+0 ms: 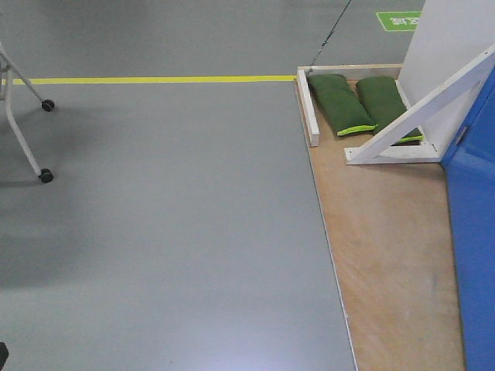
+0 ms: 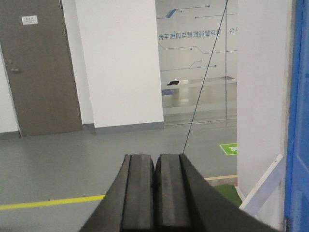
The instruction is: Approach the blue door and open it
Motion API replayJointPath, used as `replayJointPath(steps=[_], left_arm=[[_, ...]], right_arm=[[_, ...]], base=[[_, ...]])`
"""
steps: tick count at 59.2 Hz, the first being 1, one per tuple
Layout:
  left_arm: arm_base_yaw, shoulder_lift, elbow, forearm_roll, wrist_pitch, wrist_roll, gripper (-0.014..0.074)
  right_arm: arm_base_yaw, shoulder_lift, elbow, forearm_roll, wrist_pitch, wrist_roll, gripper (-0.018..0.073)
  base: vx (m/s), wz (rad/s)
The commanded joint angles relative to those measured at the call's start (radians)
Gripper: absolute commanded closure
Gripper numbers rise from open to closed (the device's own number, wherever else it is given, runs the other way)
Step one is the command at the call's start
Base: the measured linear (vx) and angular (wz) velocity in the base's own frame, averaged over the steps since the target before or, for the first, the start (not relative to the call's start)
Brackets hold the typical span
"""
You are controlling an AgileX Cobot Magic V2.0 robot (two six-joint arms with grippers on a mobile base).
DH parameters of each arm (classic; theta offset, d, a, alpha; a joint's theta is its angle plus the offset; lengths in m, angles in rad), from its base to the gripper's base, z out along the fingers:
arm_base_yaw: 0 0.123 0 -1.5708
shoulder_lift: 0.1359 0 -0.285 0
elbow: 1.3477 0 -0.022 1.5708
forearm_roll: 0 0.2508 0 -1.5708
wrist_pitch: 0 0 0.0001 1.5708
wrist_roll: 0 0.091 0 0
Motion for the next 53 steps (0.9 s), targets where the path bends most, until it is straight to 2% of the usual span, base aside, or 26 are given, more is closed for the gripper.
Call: replayJointPath(steps=[1,9,23,30,43,53], left_arm=[[0.000,-0.018,-0.031,-0.002,-0.081,-0.004,0.0526],[0.000,-0.018,-0.031,-0.002,-0.081,-0.004,0.0526],[0.000,-0.018,-0.031,-0.002,-0.081,-0.004,0.0526],[0.000,-0.018,-0.031,-0.002,-0.081,-0.004,0.0526],[0.000,-0.018,-0.031,-0.002,-0.081,-0.004,0.0526],[0.000,-0.018,-0.031,-0.002,-0.081,-0.004,0.0526]], right_arm=[[-0.067,0.098,-0.084,0.065,-0.125,-0.002,0.0564],[-0.276,0.211,-0.118,0.213,-0.211,-0.002,0.0564],[-0.711,0.326,-0.123,0.483,-0.334,-0.002,0.0564],[-0.895,0.352,-0.135,0.564,-0.377,-0.002,0.0564],[-1.118,0.404,-0.198,0.567,-0.408,-0.002,0.0564],[-1.193,0.475,-0.310,0.567,-0.408,-0.002,0.0564]], base=[[0.00,0.00],[0.00,0.00],[0.00,0.00],[0.00,0.00],[0.00,0.00],[0.00,0.00]])
